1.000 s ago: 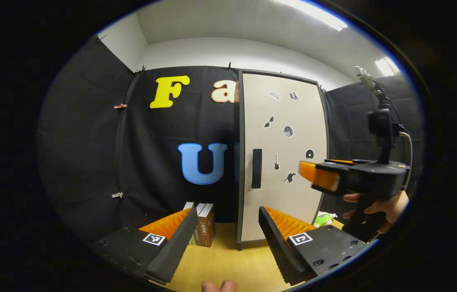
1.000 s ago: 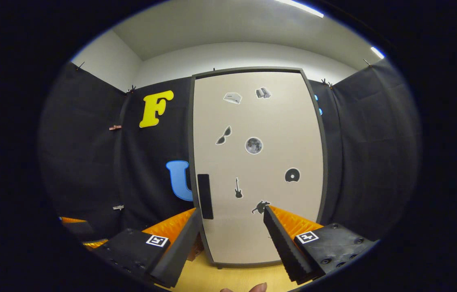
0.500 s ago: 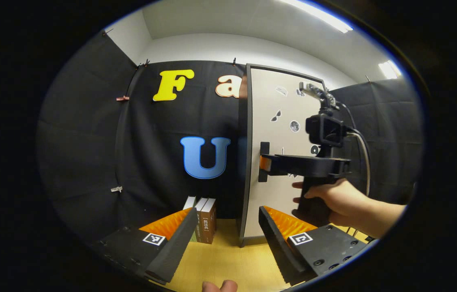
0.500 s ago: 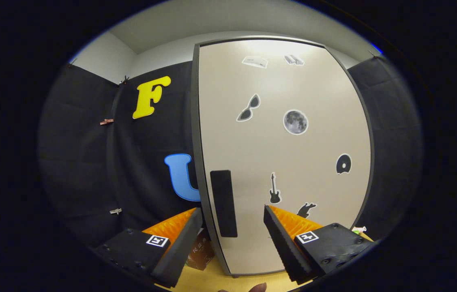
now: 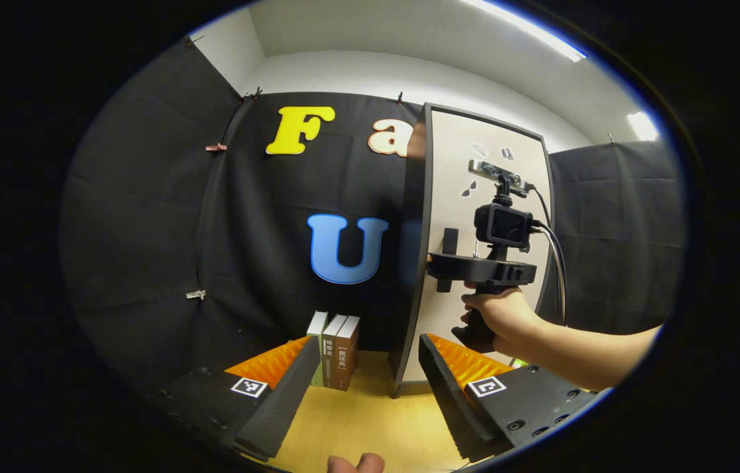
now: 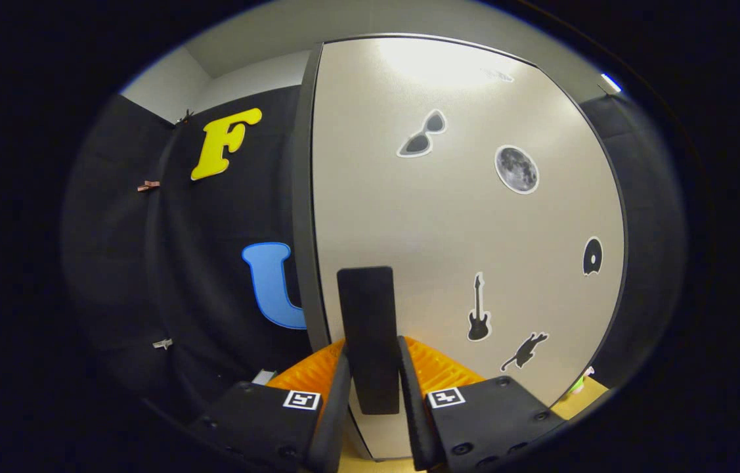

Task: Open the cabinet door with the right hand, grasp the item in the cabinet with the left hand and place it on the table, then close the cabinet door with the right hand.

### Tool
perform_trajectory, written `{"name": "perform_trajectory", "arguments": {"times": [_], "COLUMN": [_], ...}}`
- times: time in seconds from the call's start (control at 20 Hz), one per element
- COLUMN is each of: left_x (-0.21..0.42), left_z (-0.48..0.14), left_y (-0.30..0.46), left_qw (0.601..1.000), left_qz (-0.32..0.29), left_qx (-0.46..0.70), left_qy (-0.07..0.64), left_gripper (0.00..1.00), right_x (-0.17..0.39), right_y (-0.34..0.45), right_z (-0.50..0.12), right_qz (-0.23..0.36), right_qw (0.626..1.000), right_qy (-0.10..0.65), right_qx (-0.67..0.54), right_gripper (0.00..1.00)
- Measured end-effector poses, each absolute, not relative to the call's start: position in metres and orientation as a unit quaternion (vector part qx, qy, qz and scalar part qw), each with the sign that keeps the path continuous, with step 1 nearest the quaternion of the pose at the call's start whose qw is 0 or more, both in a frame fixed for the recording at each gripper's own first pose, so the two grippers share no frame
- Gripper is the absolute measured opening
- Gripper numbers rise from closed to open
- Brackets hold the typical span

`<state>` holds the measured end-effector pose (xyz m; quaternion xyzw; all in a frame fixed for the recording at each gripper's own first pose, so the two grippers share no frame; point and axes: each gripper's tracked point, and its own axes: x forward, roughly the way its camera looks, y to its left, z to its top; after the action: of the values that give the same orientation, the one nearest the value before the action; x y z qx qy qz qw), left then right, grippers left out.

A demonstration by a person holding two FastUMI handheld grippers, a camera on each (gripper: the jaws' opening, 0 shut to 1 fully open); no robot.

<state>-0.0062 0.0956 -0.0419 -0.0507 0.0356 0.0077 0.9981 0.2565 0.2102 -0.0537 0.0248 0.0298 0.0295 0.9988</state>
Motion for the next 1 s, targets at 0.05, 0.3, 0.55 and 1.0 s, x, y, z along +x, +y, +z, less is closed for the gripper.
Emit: {"name": "perform_trajectory", "arguments": {"times": [0.05, 0.3, 0.55, 1.0], "left_x": [-0.008, -0.017, -0.024, -0.044], "left_z": [-0.043, -0.03, -0.017, -0.016], "left_y": [0.099, 0.109, 0.107, 0.08], "left_qw": [0.998, 0.999, 0.999, 0.999], "left_qz": [0.011, 0.025, 0.031, 0.034], "left_qx": [-0.055, -0.035, -0.016, -0.017], "left_qy": [0.036, 0.022, 0.005, 0.004], "left_gripper": [0.95, 0.95, 0.95, 0.95], "right_x": [0.256, 0.248, 0.21, 0.127], "right_y": [0.212, 0.212, 0.211, 0.174], "right_z": [-0.055, -0.056, -0.05, -0.033], "right_qz": [0.031, 0.065, 0.111, 0.163], "right_qw": [0.999, 0.997, 0.992, 0.984], "right_qy": [0.026, 0.046, 0.056, 0.064], "right_qx": [0.017, 0.014, 0.015, 0.022], "right_gripper": [0.45, 0.18, 0.19, 0.18]}}
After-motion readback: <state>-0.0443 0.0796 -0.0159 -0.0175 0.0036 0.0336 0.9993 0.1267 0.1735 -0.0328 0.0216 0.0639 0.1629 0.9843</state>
